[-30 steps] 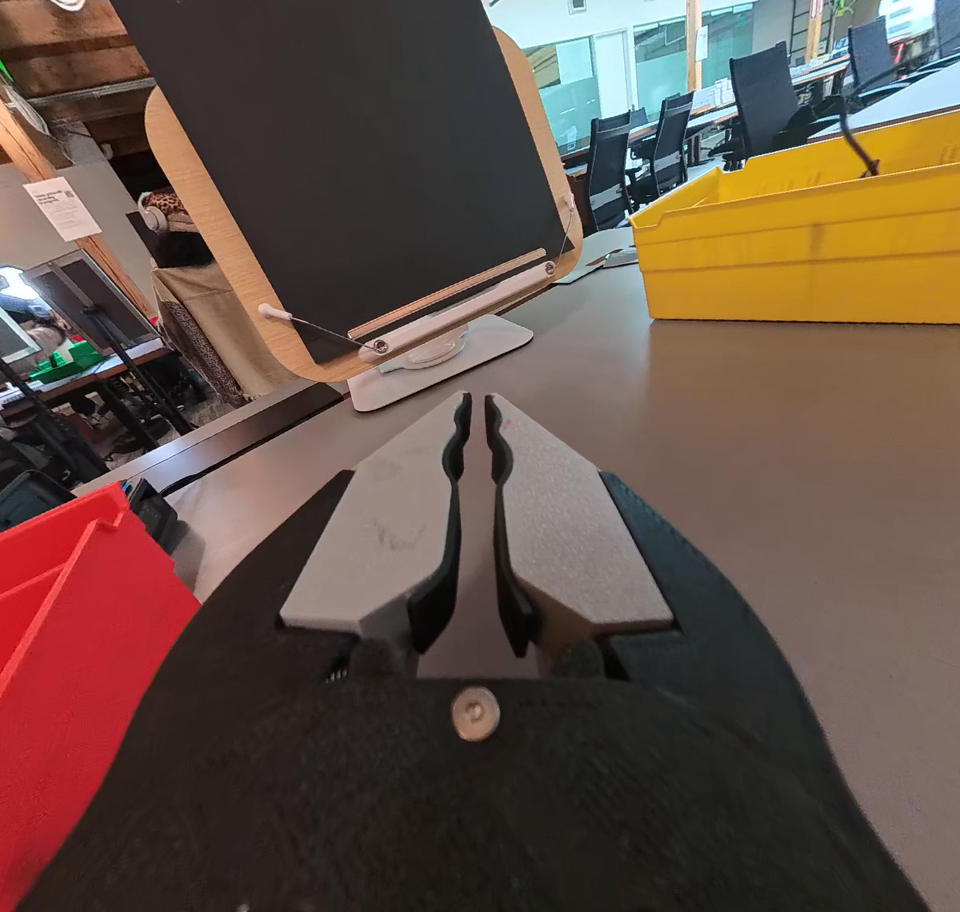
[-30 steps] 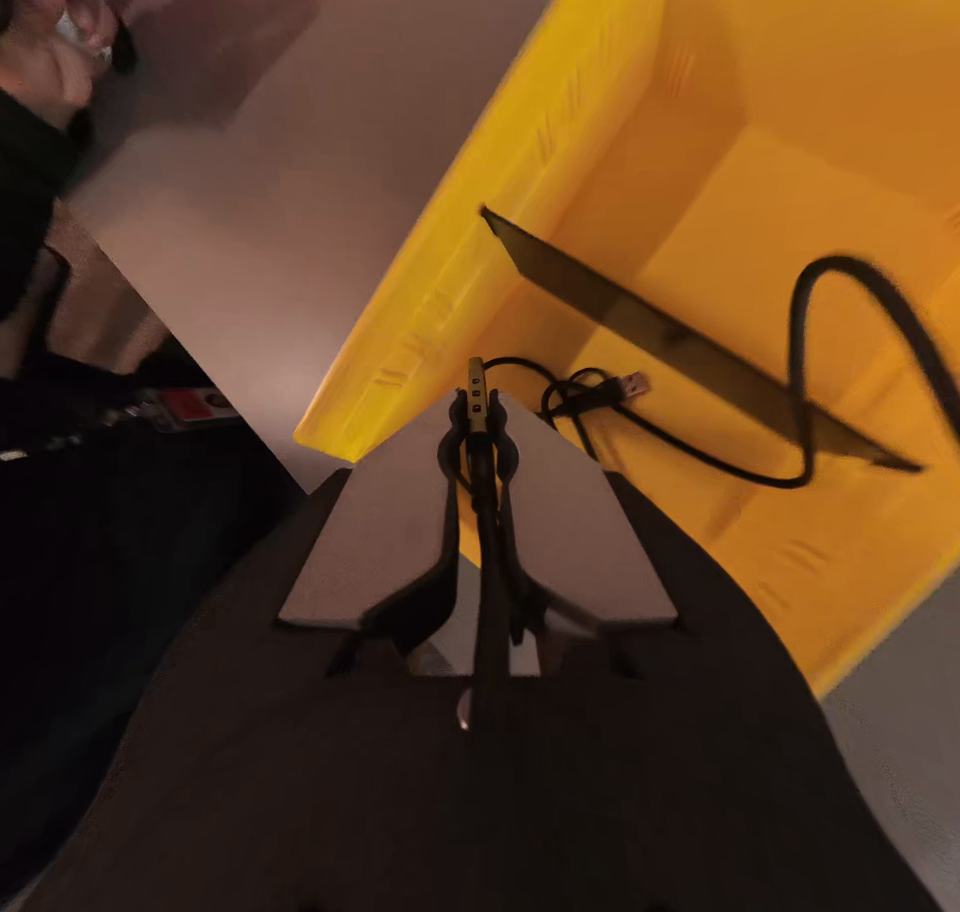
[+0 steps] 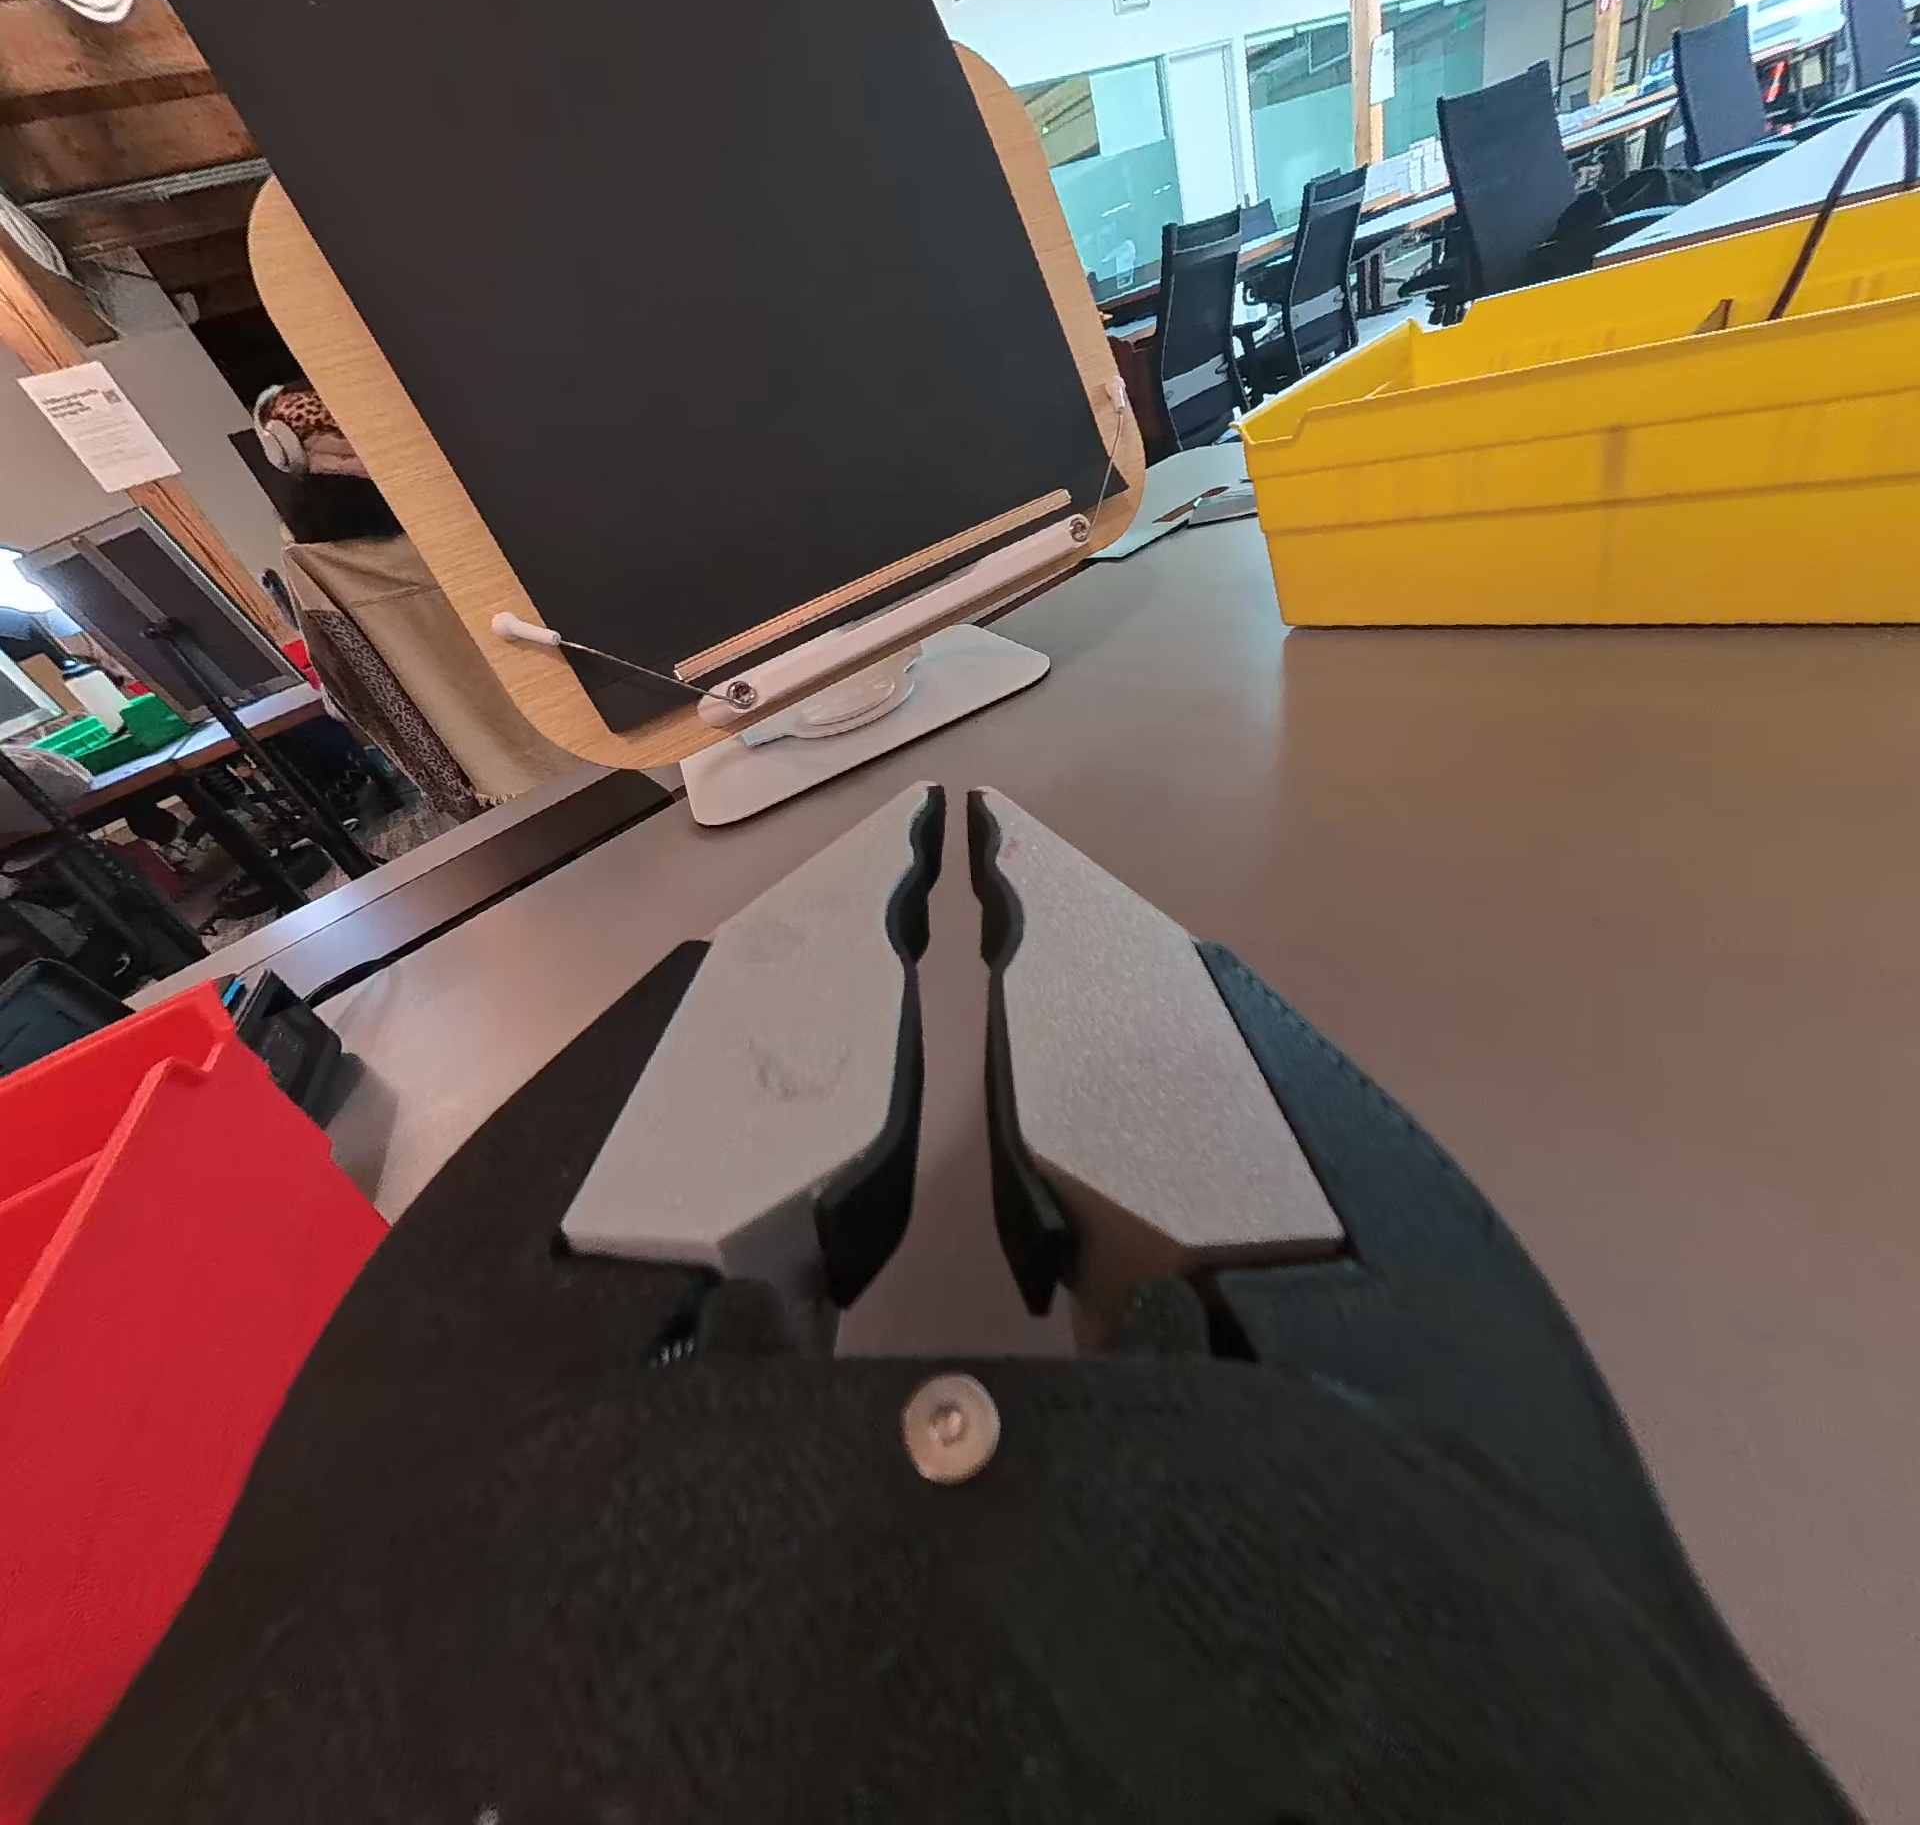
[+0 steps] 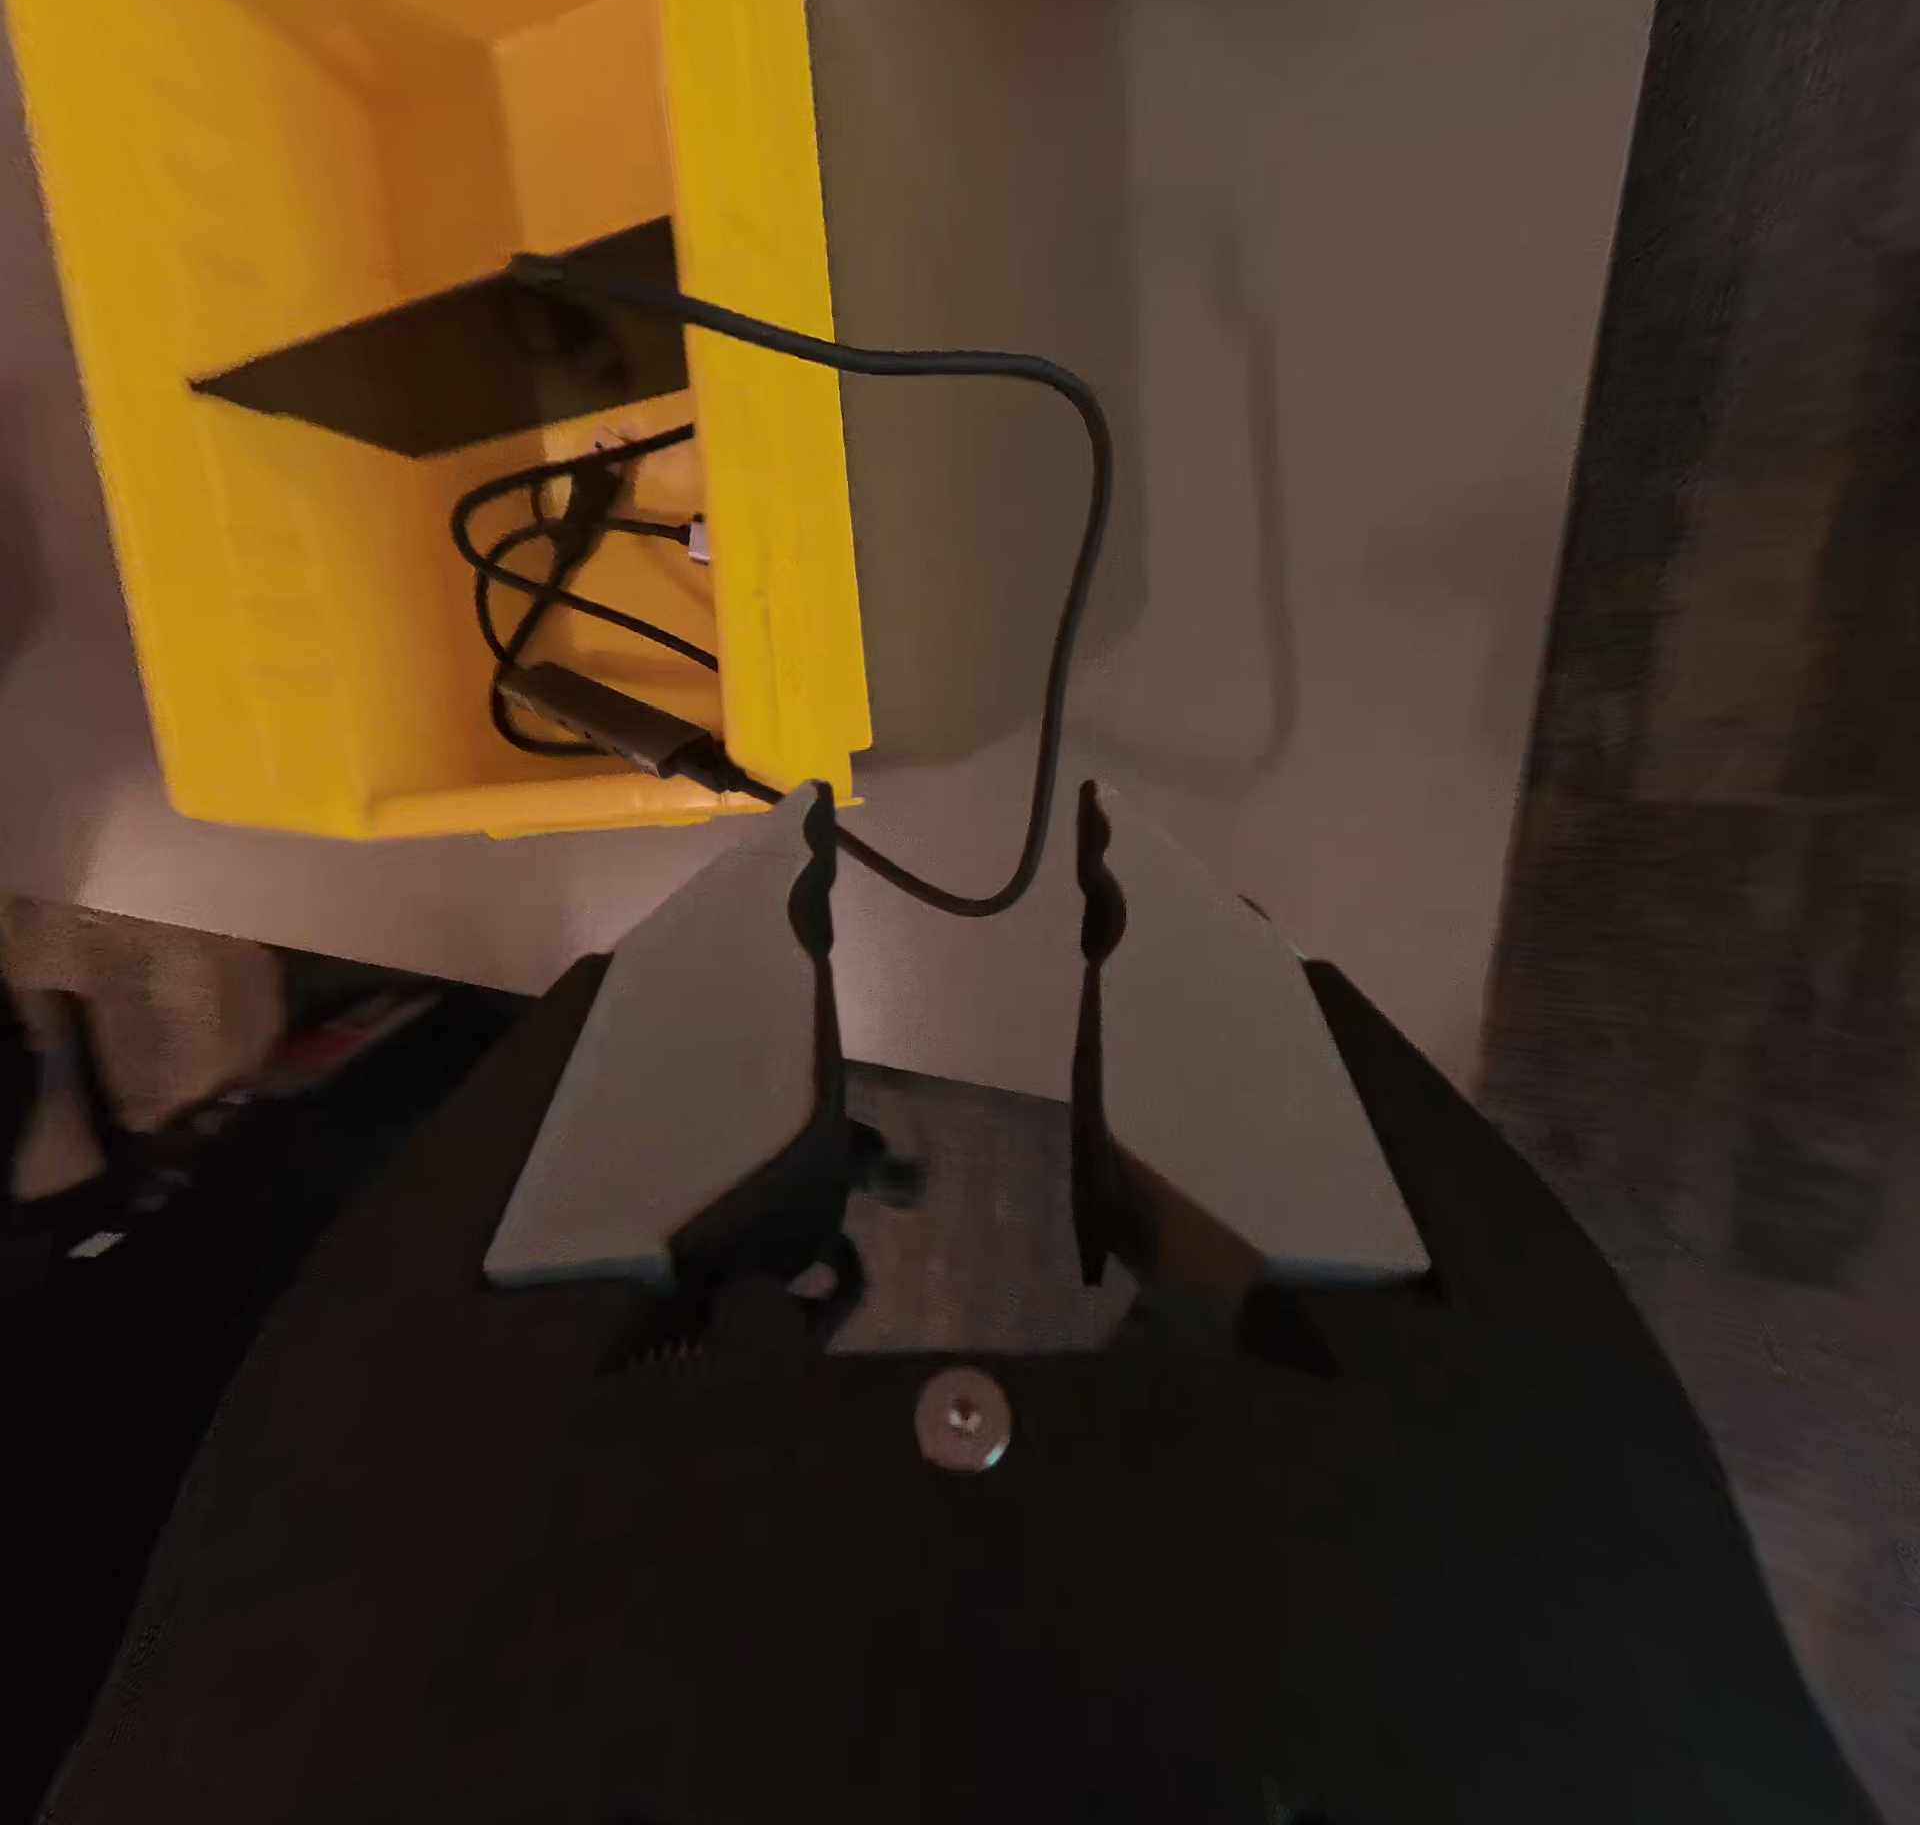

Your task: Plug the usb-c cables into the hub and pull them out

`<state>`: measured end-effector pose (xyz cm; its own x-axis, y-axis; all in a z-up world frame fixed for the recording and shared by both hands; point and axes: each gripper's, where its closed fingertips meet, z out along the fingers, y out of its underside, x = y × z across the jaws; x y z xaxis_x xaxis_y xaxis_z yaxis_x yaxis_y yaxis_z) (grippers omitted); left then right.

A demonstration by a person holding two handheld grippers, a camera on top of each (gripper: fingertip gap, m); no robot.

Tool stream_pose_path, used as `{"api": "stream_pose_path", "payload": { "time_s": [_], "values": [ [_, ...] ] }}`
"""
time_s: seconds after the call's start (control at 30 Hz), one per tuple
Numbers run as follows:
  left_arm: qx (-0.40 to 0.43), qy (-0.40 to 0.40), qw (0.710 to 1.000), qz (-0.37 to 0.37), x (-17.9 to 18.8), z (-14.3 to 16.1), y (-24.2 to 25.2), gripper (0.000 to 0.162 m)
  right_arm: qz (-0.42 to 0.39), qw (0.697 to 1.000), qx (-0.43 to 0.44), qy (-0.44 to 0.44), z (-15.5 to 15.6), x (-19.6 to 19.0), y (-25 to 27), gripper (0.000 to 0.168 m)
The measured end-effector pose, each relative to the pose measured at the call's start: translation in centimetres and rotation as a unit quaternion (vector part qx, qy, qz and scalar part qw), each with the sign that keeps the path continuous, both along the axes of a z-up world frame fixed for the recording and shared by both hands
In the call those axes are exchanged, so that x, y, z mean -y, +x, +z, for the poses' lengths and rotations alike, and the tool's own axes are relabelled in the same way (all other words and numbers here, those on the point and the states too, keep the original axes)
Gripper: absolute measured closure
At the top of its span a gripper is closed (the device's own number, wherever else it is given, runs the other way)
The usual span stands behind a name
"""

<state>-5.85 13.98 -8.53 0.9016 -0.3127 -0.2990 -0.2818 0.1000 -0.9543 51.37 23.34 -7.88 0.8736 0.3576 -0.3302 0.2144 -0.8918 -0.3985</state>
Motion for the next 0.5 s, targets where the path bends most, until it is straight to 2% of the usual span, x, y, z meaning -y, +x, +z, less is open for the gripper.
{"api": "stream_pose_path", "payload": {
  "time_s": [0.07, 0.2, 0.3, 0.33, 0.4, 0.5],
  "values": [
    [0.0, 0.0, 1.0, 0.0, 0.0, 0.0, 0.0, 0.161, -0.028, 0.997, -0.075, -0.022, -1.9, 0.2, 0.3, 0.121],
    [0.0, 0.0, 1.0, -0.001, 0.0, 0.0, 0.1, 0.161, -0.056, 0.992, -0.108, -0.024, -5.1, 0.2, 1.2, 0.116],
    [-0.003, 0.0, 1.0, -0.002, -0.1, 0.0, 0.2, 0.161, -0.036, 0.987, -0.156, -0.028, -5.4, 0.5, -0.4, 0.141],
    [-0.004, 0.0, 1.0, -0.003, -0.1, -0.1, 0.3, 0.161, -0.028, 0.988, -0.153, -0.025, -5.4, 0.5, -0.7, 0.163],
    [-0.004, 0.002, 1.0, -0.003, 0.0, 0.0, 0.3, 0.161, -0.016, 0.992, -0.129, 0.0, -4.6, 0.1, -1.0, 0.167],
    [0.0, 0.001, 1.0, -0.003, 0.0, 0.0, 0.1, 0.161, 0.006, 0.991, -0.097, 0.096, 0.3, -0.9, -2.6, 0.168]
  ]
}}
